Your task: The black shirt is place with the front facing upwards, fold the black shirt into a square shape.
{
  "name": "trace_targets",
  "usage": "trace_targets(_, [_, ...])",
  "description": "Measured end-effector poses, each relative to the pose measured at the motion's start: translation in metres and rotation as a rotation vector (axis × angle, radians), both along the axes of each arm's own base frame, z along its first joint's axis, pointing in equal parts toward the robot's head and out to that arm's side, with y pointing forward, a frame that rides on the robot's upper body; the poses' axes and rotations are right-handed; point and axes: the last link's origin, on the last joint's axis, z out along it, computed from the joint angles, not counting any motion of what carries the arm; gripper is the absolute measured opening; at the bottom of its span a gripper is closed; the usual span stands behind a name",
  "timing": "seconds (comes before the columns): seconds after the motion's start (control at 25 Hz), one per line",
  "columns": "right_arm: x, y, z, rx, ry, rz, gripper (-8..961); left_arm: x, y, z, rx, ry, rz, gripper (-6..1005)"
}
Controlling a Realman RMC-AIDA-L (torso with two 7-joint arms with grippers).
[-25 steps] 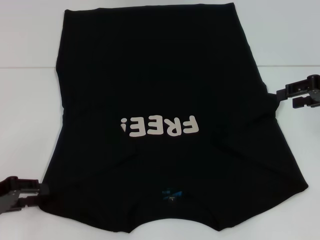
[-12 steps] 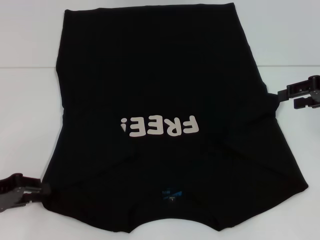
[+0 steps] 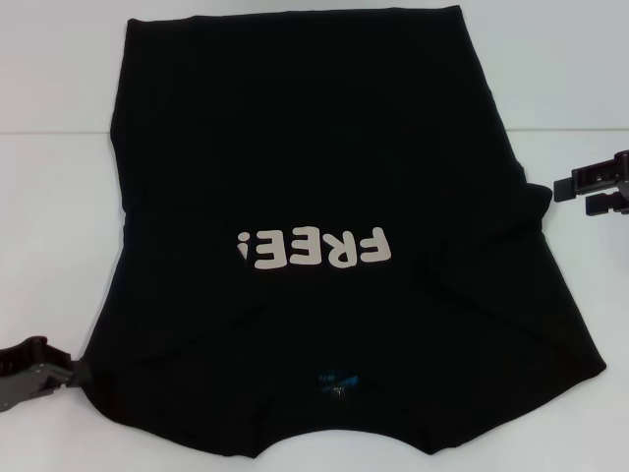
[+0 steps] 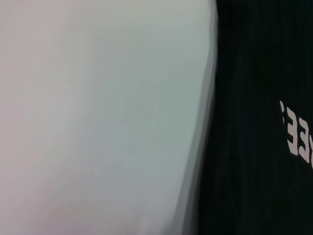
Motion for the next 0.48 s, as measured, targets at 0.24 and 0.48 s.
trace_targets(0.24, [0.009,-0.014,0.002,-0.067,-0.023,0.004,665,0.013,0.001,0.002,0.016,-0.066,-0.1,27])
trace_targets(0.48, [0.034,-0.043,0.012,-0.147,-0.02,-0.05,664,0.027,0.006,0.006,0.03,-0.123,-0.157,29])
